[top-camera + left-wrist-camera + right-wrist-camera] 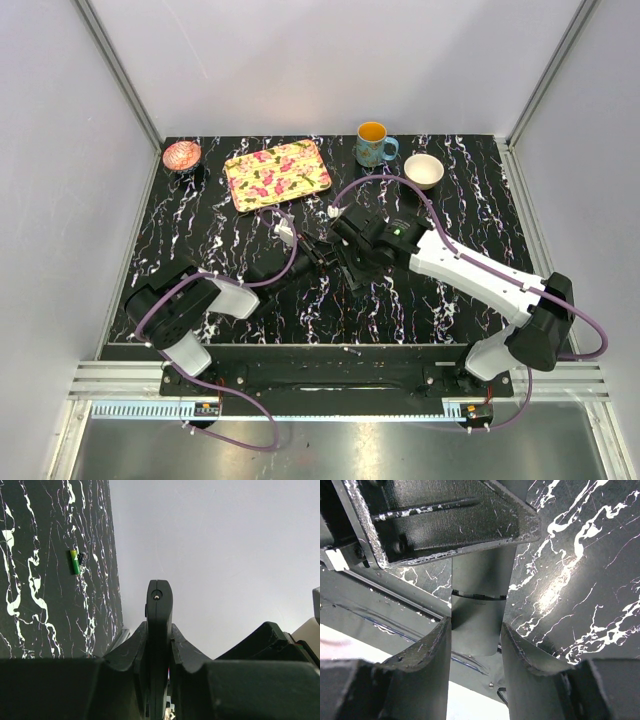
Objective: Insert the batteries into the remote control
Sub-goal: Load the battery cover into the remote control.
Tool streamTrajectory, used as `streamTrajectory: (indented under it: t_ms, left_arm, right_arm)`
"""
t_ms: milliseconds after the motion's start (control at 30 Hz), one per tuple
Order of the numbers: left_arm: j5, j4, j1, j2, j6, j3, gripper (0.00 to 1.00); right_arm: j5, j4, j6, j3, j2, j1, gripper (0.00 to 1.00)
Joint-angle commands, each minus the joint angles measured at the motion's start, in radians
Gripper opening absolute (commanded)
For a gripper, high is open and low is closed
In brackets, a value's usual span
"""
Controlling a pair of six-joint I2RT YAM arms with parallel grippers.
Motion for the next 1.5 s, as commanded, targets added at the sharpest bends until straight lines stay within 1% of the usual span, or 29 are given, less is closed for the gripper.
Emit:
streamTrajectory:
  t_ms: [0,533,867,967,1000,1033,1067,1100,1133,1200,1233,1367,1433,1467]
  left_arm:
    - [0.034,0.432,-0.026,-0.024,-0.073,0.059,0.0]
    - [0.057,0.428,-0.074,-0.059,-0.079,0.06,0.0]
    - [0.057,0.428,-0.1,-0.061,-0.075,0.06,0.0]
    - [0.045,0.42,-0.1,-0.064,-0.064,0.051,0.0]
    - [0.04,0.415,-0.099,-0.067,-0.052,0.047,0.0]
    - [0.037,0.408,-0.088,-0.07,-0.044,0.042,0.0]
    - [0.037,0.396,-0.08,-0.075,-0.038,0.034,0.0]
    - [0.034,0.38,-0.073,-0.075,-0.027,0.03,0.0]
    - [0.036,0.376,-0.048,-0.076,-0.022,0.025,0.0]
    - [0.037,0.371,-0.022,-0.073,-0.024,0.016,0.0]
    - [0.039,0.369,0.007,-0.069,-0.022,0.016,0.0]
    - [0.055,0.348,0.065,-0.072,-0.018,0.031,0.0]
    - [0.062,0.311,0.09,-0.082,-0.006,0.042,0.0]
    - [0.069,0.299,0.096,-0.086,0.001,0.054,0.0]
  right_arm:
    - [0.054,-0.002,-0.03,0.02,0.023,0.008,0.0]
    - [0.123,0.028,-0.035,0.059,0.049,0.001,0.0]
    - [0.128,0.067,-0.032,0.066,0.038,-0.025,0.0]
    - [0.102,0.074,-0.03,0.058,0.032,-0.027,0.0]
    - [0.082,0.074,-0.027,0.053,0.023,-0.027,0.01]
    - [0.073,0.075,-0.019,0.041,-0.002,-0.027,0.06]
    - [0.066,0.075,-0.013,0.033,-0.017,-0.025,0.13]
    - [0.053,0.077,-0.007,0.027,-0.034,-0.027,0.28]
    - [0.046,0.077,0.011,0.014,-0.069,-0.025,0.35]
    - [0.022,0.068,0.025,0.003,-0.104,-0.025,0.43]
    - [0.011,0.063,0.034,-0.003,-0.138,-0.025,0.5]
    - [-0.026,0.028,0.054,0.007,-0.213,-0.025,0.59]
    - [-0.036,0.015,0.059,0.016,-0.265,-0.025,0.62]
    - [-0.044,0.014,0.059,0.018,-0.282,-0.025,0.66]
